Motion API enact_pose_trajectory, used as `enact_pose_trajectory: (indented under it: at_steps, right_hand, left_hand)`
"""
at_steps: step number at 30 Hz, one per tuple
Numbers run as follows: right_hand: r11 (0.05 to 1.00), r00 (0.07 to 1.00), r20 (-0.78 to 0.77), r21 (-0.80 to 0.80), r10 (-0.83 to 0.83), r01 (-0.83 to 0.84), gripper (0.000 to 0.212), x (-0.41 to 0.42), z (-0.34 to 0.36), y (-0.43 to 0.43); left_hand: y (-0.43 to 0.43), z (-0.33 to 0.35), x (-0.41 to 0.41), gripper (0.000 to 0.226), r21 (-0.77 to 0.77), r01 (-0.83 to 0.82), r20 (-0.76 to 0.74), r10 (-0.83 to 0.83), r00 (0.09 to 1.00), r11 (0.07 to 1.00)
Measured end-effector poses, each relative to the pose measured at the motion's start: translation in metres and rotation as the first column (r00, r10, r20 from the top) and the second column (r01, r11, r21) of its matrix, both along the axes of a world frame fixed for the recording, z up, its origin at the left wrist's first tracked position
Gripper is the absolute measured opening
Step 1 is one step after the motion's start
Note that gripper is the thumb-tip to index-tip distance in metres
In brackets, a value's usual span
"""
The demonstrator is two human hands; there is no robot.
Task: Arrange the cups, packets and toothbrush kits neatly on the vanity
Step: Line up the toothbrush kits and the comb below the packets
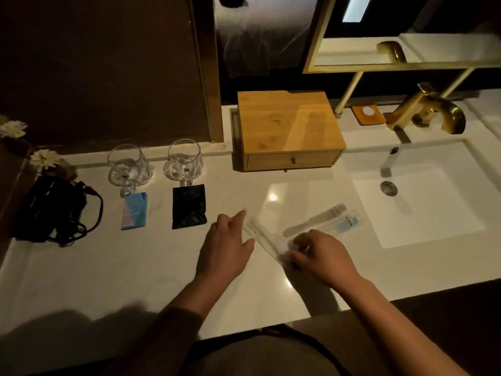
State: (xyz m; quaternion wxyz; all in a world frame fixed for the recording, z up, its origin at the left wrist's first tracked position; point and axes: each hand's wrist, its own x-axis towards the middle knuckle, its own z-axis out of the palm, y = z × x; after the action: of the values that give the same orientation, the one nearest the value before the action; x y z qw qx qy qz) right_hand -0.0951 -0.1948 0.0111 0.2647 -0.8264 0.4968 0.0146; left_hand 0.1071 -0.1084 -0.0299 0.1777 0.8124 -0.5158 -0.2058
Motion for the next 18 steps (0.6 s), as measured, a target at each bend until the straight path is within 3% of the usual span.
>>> enact_pose_trajectory:
  at_steps: [4,8,13,18]
  right_hand:
    - [1.000,1.000,0.005,-0.001,0.018,-0.018,0.036,-0.008,-0.011,0.008]
    - [0.999,0.999,0.027,-0.011,0.031,-0.031,0.024,-0.015,-0.020,0.011]
    - [1.000,0.998,0.069,-0.017,-0.002,0.003,0.020,-0.010,-0.022,0.022]
    - [0.999,0.974,0.222,0.005,0.036,-0.038,0.020,-0.012,-0.015,0.020]
  left_hand:
    - [-0.015,0.004,-0.007,0.056,0.022,0.273,0.178,-0.272,0.945,0.962]
    - [-0.019,0.004,-0.008,0.040,0.066,0.358,0.225,-0.364,0.904,0.931]
    - [-0.018,0.009,-0.011,0.025,0.075,0.478,0.431,-0.460,0.776,0.875]
    - [-0.005,0.006,-0.005,0.034,0.004,0.497,0.436,-0.449,0.780,0.868]
